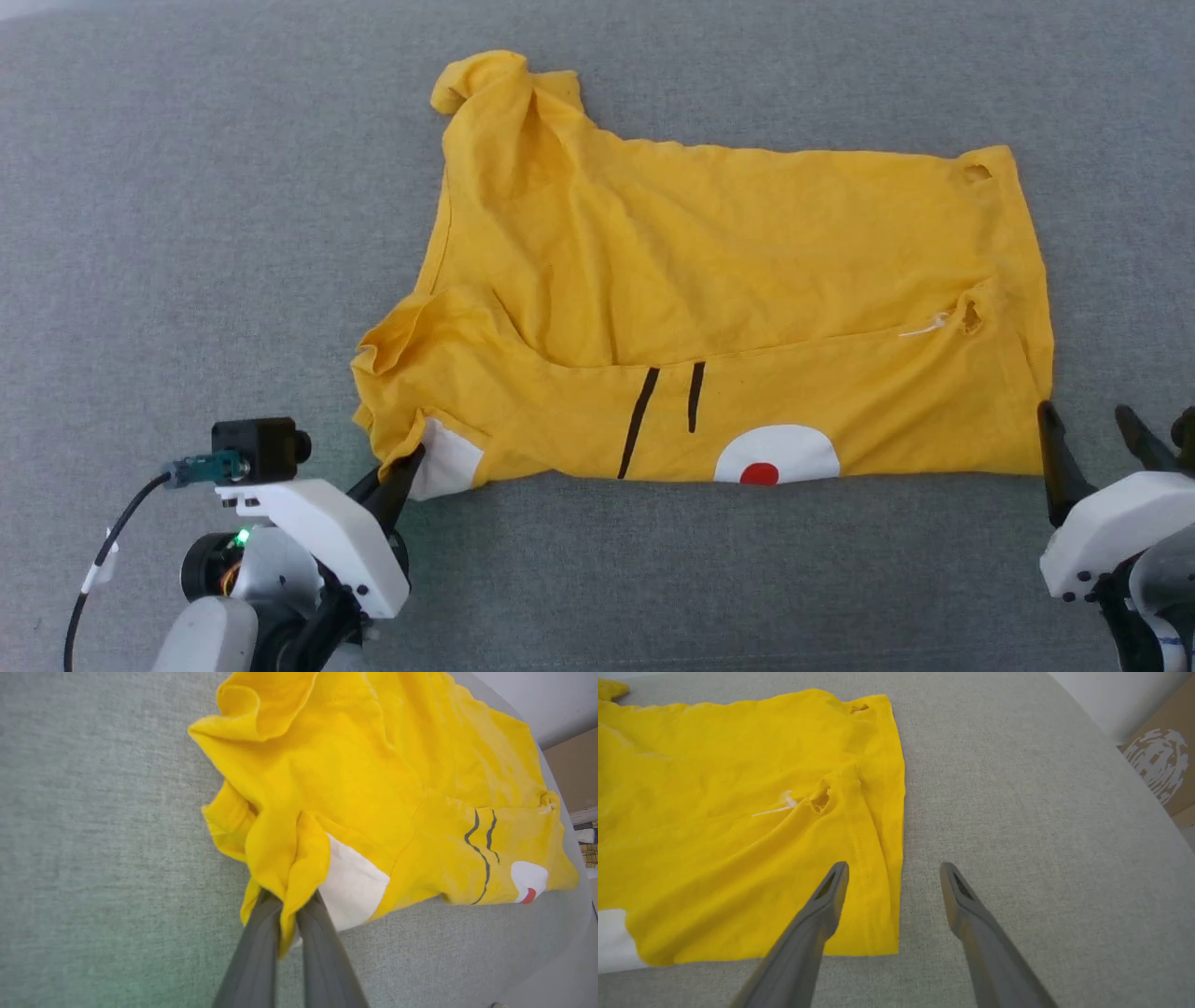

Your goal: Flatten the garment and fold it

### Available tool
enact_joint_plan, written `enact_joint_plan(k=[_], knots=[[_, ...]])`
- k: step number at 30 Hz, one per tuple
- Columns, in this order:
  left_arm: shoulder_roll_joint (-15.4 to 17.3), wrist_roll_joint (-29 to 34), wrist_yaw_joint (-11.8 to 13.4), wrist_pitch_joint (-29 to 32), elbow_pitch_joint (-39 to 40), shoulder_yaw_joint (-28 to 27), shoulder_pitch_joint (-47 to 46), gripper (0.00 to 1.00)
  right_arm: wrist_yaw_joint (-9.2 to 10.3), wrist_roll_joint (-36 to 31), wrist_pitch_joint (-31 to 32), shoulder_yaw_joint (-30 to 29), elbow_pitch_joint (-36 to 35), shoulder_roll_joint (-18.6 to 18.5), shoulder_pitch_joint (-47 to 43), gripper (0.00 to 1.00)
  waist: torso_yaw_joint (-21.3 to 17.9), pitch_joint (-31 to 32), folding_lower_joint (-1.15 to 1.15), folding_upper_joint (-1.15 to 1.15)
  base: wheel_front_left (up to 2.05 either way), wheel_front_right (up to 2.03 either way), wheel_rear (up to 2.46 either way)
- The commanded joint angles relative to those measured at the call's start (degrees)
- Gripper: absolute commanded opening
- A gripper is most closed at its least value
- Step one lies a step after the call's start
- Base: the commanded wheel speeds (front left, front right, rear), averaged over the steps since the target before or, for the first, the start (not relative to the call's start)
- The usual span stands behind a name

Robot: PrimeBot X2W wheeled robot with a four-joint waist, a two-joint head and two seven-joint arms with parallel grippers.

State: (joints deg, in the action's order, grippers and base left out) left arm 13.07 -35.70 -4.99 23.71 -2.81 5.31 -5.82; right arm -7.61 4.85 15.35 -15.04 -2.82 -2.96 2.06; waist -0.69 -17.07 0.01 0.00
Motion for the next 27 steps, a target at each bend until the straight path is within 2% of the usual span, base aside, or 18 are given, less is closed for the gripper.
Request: enact_joint_plan(k=[1,6,17,18,20,21,27], knots=[[0.23,0.46,-0.05,-0.30,0.44,0.21,0.06,0.00,0.12,1.00,3.80,-0.51,-0.80,0.08,0.38,1.00,0.28,-0.28,-0.01,0.00,0.00,0.00,0.00],[0.26,0.55,-0.08,-0.37,0.81,0.65,-0.45,0.00,0.12,2.31,9.48,-1.25,-0.68,0.08,0.38,1.00,0.66,-0.95,-0.01,0.00,0.00,0.00,0.00],[0.66,0.43,-0.12,-0.41,1.29,1.00,-1.44,0.00,0.12,5.23,10.94,-1.94,4.69,0.08,2.82,1.00,1.10,-2.35,-0.01,0.00,0.00,0.00,0.00],[0.67,0.35,-0.12,-0.41,1.30,1.00,-1.51,0.00,0.12,5.41,10.82,-1.87,5.25,0.08,3.16,0.79,1.11,-2.44,-0.01,0.00,0.00,0.00,0.00],[0.72,0.22,-0.14,-0.40,1.30,1.03,-1.64,0.00,0.12,6.11,10.99,-2.04,6.52,0.08,3.82,0.14,1.17,-2.60,-0.01,0.00,0.00,0.00,0.00],[0.73,0.14,-0.14,-0.42,1.30,1.01,-1.69,0.00,0.12,6.37,11.05,-2.00,6.95,0.08,4.10,0.00,1.19,-2.65,-0.01,0.00,0.00,0.00,0.00],[0.99,-0.34,-0.02,-0.66,1.48,0.63,-1.64,0.00,0.12,6.49,10.66,-2.40,7.19,0.08,5.39,0.00,1.12,-2.52,-0.01,0.00,0.00,0.00,0.00]])
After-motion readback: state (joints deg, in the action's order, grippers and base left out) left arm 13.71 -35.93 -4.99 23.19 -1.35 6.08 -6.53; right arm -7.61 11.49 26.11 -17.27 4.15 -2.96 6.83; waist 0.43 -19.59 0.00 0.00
